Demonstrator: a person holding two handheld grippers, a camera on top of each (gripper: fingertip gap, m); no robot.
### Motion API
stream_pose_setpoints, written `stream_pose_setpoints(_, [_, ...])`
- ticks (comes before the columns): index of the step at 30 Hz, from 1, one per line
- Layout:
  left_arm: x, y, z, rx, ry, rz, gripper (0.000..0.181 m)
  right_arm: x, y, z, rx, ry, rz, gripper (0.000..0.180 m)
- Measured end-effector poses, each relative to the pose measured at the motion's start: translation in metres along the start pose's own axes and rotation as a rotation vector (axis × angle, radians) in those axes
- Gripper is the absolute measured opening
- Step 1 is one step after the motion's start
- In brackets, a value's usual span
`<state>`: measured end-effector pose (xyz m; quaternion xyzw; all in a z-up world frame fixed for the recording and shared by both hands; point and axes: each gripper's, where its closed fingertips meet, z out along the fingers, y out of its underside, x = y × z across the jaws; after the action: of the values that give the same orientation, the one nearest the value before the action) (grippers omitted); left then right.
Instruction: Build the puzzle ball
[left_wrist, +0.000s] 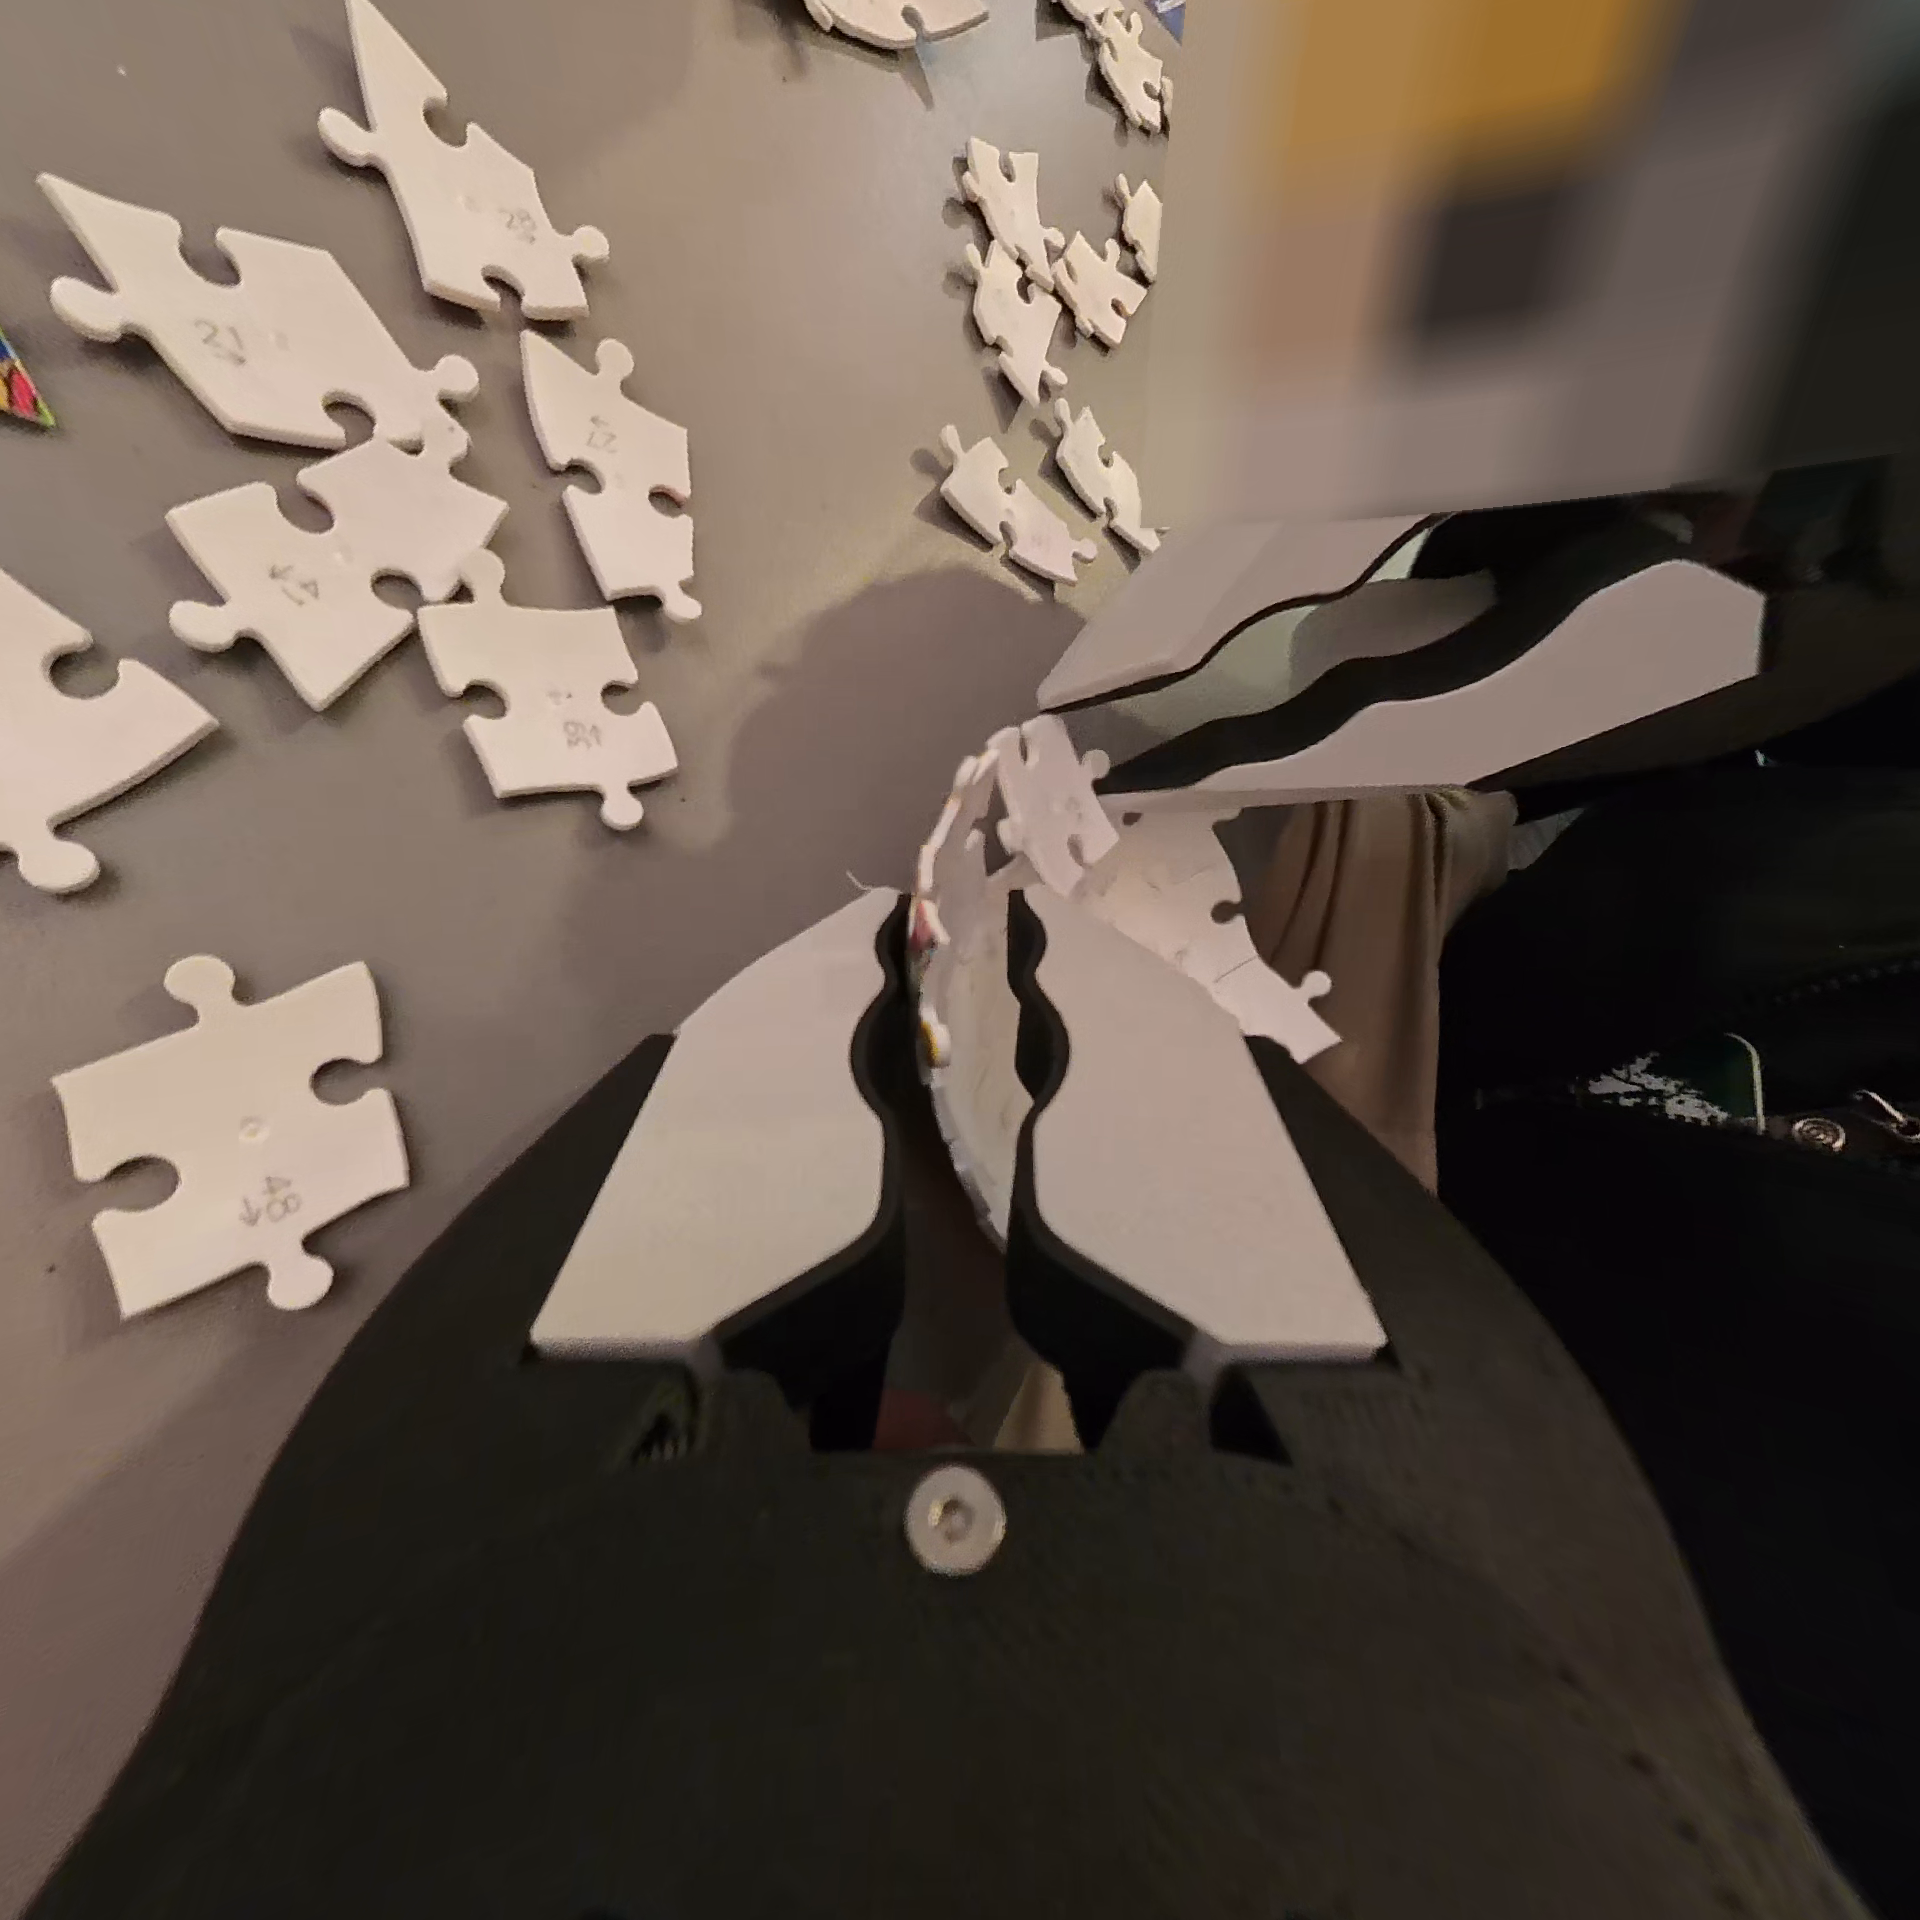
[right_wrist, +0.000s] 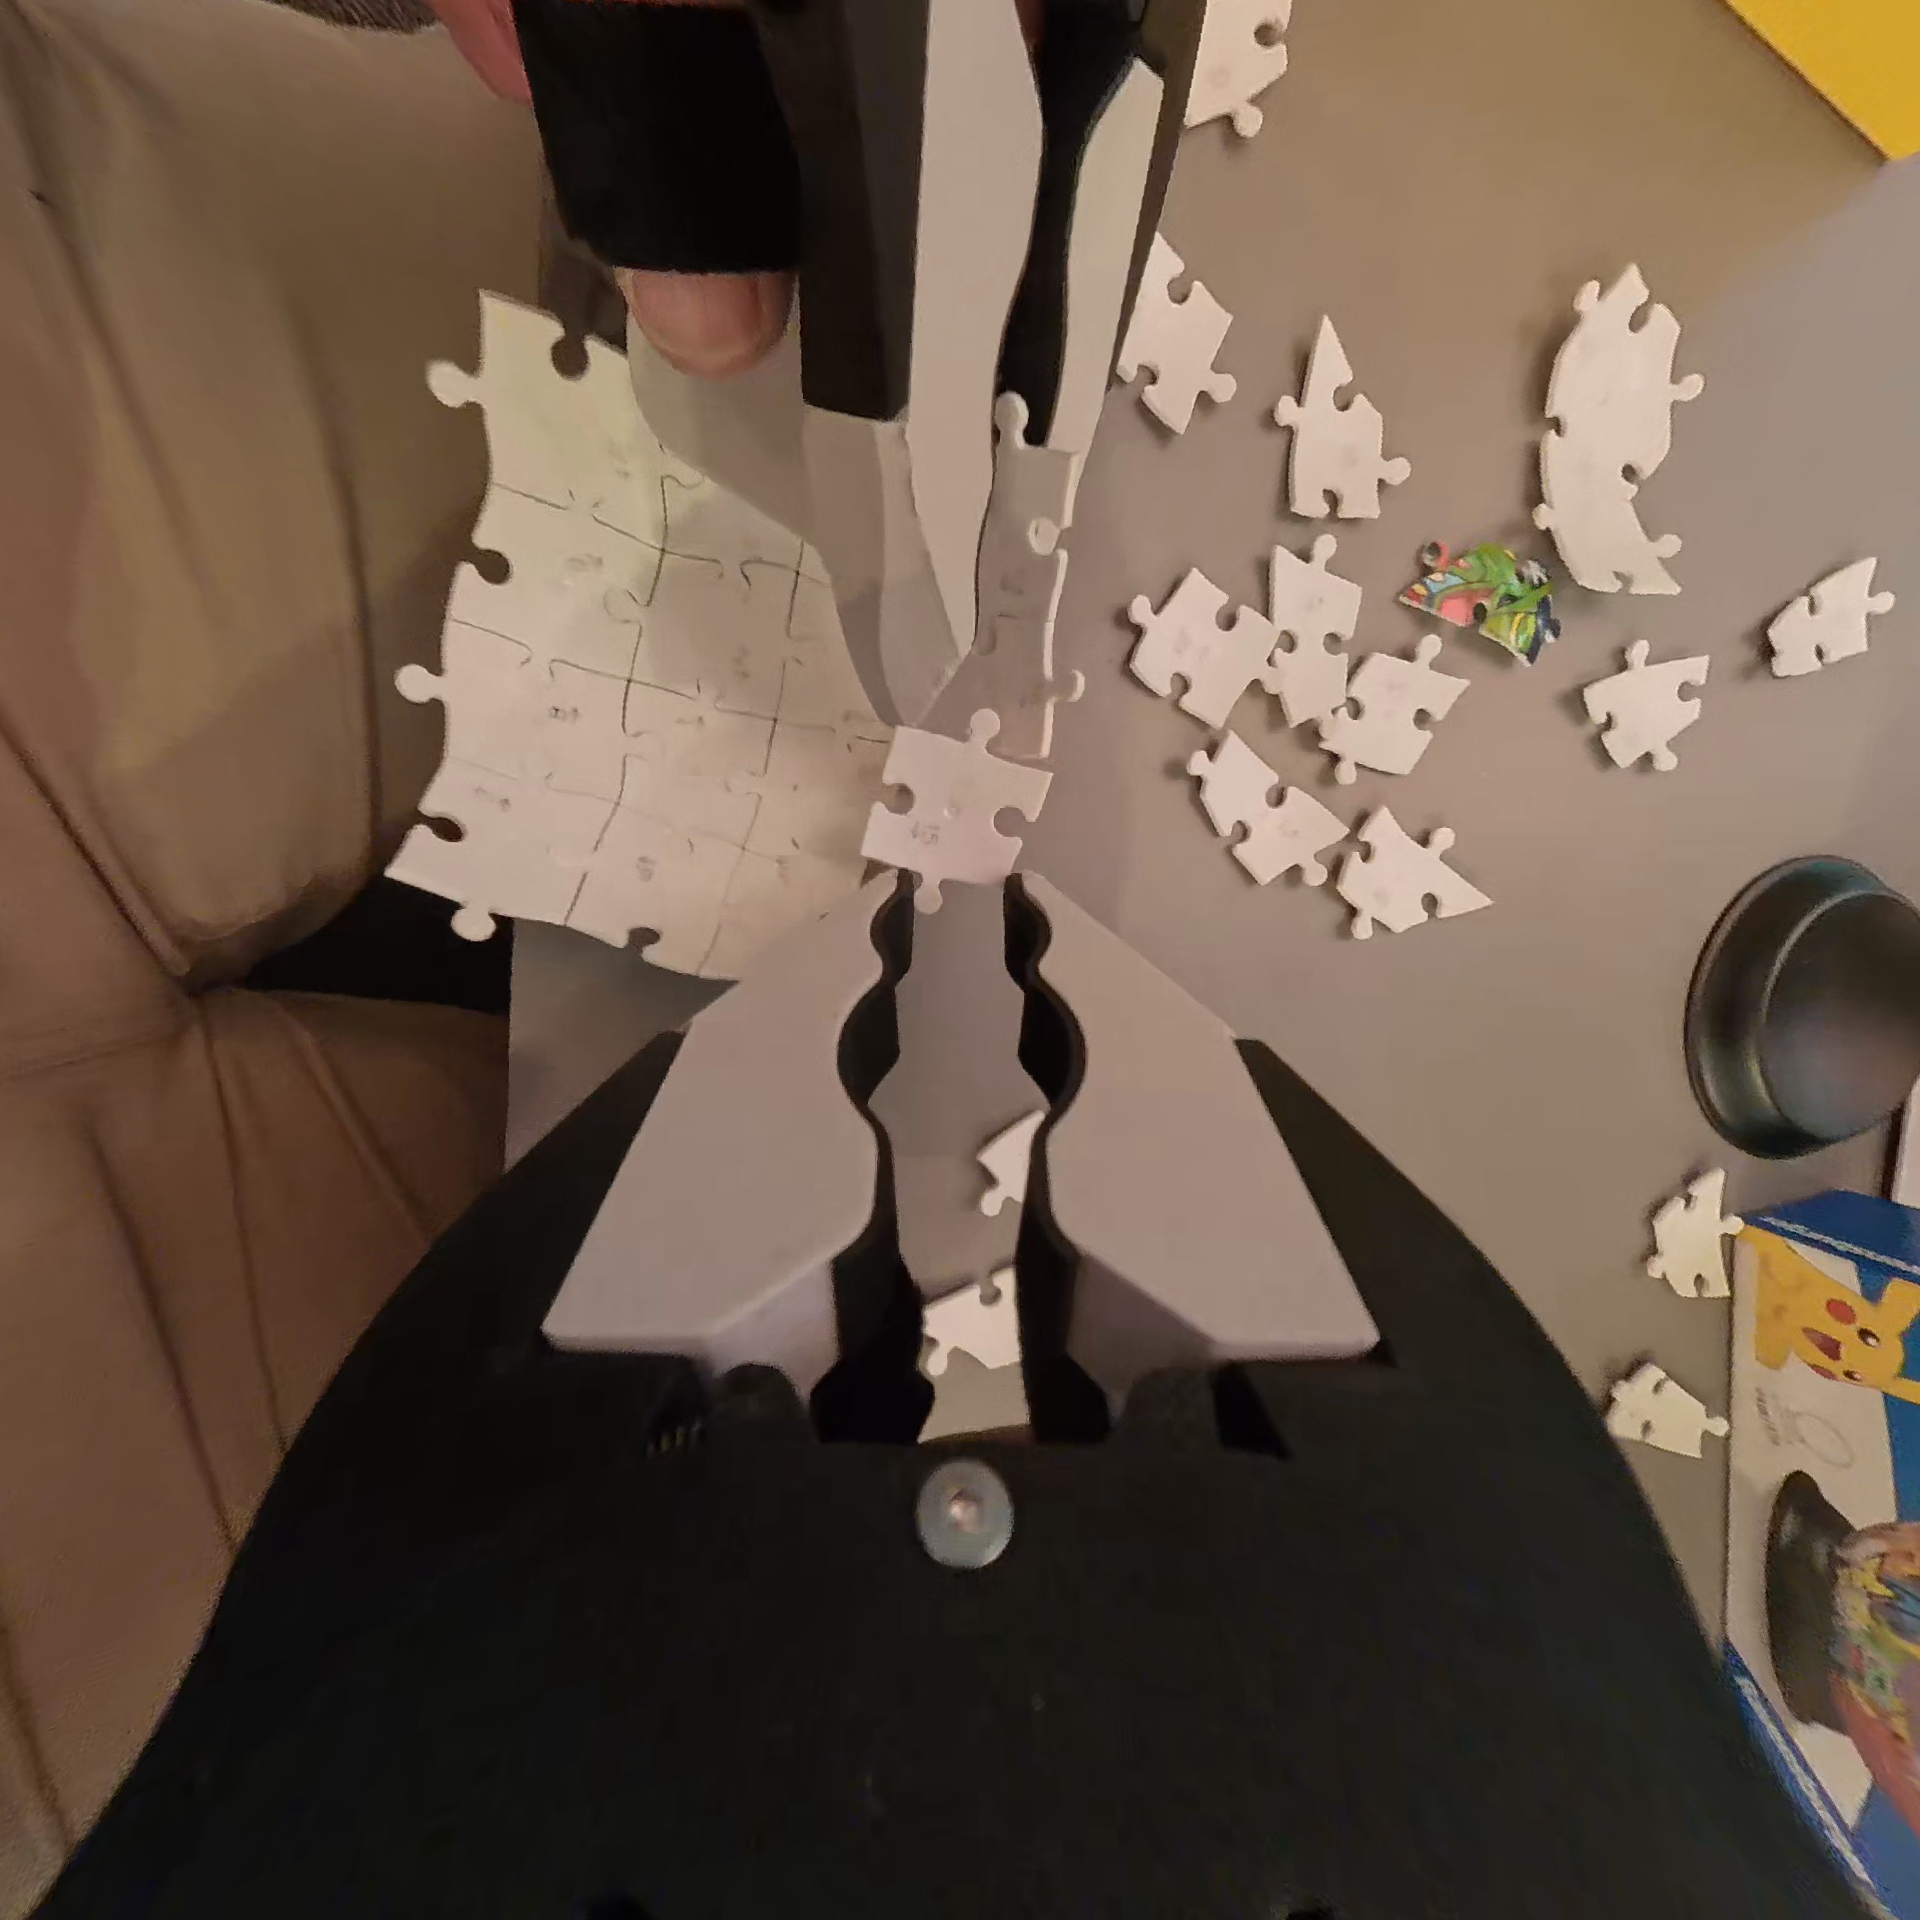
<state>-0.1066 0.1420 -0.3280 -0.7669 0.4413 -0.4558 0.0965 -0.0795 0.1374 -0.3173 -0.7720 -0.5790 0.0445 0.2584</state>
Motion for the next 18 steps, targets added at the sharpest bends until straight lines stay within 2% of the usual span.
stream_pose_setpoints(18, [0.0048,-0.0077,-0.0024,0.051,0.054,-0.045,0.028,-0.0007,0.0028,-0.0010,-0.056,0.019,0.013,0.015])
